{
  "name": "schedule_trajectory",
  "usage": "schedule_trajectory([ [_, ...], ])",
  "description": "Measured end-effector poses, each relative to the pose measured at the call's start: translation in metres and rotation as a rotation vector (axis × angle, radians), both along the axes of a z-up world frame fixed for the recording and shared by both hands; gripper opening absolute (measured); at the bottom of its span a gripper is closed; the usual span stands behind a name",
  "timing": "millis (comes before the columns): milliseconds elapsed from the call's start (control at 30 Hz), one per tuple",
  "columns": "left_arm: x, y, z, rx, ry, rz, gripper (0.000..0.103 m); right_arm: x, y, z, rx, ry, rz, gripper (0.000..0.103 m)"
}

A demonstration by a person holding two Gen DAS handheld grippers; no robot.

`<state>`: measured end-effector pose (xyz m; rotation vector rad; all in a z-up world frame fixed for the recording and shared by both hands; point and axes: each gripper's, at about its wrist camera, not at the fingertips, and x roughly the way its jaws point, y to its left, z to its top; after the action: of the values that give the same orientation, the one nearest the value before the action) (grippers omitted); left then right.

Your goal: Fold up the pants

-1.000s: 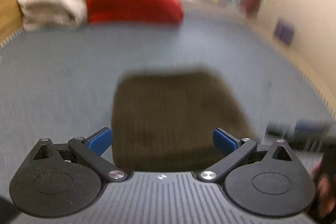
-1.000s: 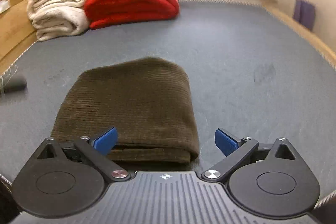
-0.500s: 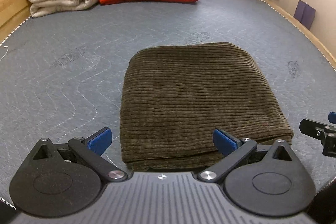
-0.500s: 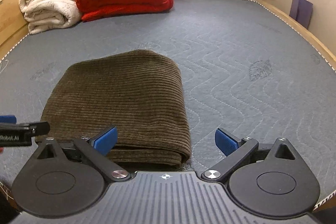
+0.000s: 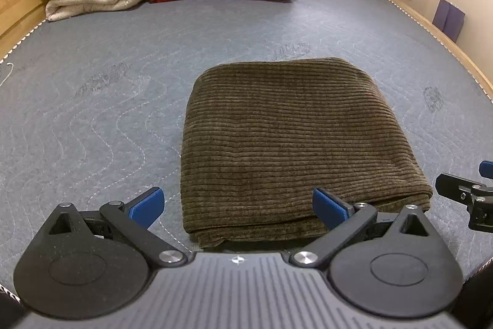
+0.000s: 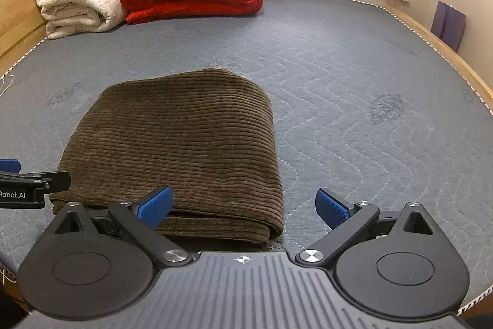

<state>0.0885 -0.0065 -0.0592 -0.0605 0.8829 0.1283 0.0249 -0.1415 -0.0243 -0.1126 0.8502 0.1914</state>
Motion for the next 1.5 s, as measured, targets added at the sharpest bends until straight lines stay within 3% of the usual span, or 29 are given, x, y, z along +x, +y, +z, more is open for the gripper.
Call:
schedule_trajectory([
  [1500,0.0023,-0.0016,-0.0011,-0.015,0.007,-0.026,0.103,0.0030,0.0094,-0.0047,-0.025,0.029,0.004,0.099],
])
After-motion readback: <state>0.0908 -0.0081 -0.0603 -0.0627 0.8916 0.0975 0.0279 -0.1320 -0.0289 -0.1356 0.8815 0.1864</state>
